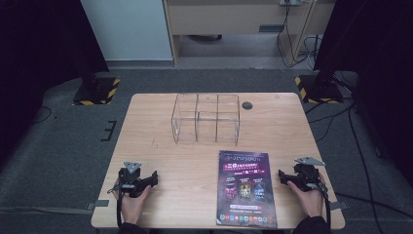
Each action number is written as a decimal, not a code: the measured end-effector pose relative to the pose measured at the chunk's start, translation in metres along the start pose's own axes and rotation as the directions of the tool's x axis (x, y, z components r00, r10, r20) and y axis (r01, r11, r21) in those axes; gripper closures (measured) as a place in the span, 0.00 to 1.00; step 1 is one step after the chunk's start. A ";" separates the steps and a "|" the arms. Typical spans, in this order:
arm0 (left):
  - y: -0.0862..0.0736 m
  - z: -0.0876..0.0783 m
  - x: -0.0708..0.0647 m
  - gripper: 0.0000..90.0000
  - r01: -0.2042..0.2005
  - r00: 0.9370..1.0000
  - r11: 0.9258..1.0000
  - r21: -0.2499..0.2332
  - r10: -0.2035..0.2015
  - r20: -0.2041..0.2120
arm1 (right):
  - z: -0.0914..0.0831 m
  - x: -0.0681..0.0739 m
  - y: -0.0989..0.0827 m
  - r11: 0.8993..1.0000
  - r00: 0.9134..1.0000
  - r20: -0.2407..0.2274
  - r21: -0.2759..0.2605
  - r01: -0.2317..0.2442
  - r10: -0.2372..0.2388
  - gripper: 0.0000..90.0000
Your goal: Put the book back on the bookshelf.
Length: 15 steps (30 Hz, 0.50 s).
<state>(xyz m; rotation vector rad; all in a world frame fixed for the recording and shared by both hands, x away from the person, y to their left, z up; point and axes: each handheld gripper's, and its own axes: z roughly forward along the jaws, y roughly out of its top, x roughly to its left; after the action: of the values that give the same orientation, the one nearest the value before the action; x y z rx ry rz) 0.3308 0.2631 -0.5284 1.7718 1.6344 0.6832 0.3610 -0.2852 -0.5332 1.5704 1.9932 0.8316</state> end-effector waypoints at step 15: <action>0.005 -0.021 -0.037 0.24 -0.043 0.993 0.995 -0.092 0.053 0.107 | -0.023 0.011 0.003 0.998 0.998 -0.067 -0.067 -0.017 0.012 0.12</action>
<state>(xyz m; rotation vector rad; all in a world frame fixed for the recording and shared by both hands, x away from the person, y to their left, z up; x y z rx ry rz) 0.3154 0.2283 -0.5093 1.7577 1.4704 0.6595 0.3443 -0.2781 -0.5148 1.5396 1.9801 0.9583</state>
